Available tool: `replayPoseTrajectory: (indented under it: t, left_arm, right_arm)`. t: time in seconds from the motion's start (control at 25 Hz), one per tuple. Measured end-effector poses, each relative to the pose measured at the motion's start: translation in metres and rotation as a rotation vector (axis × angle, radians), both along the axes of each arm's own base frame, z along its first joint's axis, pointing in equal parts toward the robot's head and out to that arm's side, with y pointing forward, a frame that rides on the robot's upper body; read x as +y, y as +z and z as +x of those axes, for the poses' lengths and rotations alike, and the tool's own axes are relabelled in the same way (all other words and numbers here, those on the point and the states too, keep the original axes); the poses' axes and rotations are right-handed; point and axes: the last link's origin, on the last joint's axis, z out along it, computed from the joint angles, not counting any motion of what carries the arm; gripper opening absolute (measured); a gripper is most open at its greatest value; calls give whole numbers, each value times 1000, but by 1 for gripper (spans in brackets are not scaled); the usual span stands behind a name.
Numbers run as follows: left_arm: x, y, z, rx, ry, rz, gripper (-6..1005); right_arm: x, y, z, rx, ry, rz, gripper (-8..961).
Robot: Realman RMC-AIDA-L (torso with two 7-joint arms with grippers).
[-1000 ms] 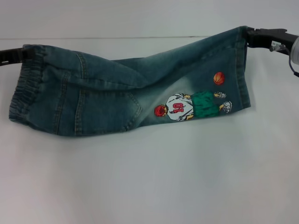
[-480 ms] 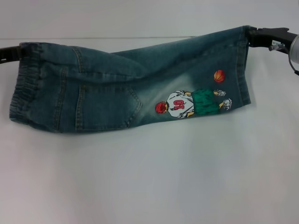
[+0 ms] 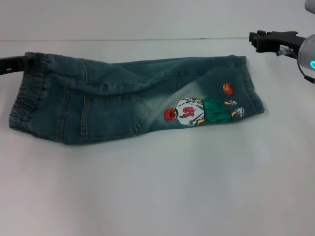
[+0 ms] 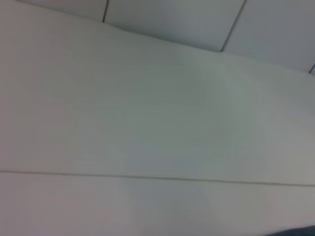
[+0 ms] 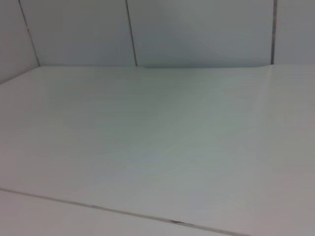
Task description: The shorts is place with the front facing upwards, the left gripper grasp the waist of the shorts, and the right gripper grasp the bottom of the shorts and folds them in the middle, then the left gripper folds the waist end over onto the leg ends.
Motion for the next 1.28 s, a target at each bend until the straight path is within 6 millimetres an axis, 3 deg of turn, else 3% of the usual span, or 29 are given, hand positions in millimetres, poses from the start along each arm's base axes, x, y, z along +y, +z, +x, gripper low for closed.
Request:
replayPoseTrajectory:
  t: [0.04,0.16,0.6,0.84,1.04,1.28]
  left_arm:
    - [0,-1,0,1,-1,-2,124]
    - [-1,-2,0,4,-4,-3,125]
    - [2,-1,-2,30,1,18,568]
    - [3,-6,1,92,-41,23,806]
    - [0,4,-1,106,-47,64,868]
    - [-18,24,-6,105,-65,75,864]
  right_arm:
    - [0,0,0,-1,0,0,27]
    - [0,-1,0,0,0,-1,183]
    - [-3,-4,2,1,-1,-13,675]
    - [-5,-5,3,6,0,-23,867]
    - [-8,-7,4,17,8,-40,864]
    - [-15,-3,2,39,57,-71,860]
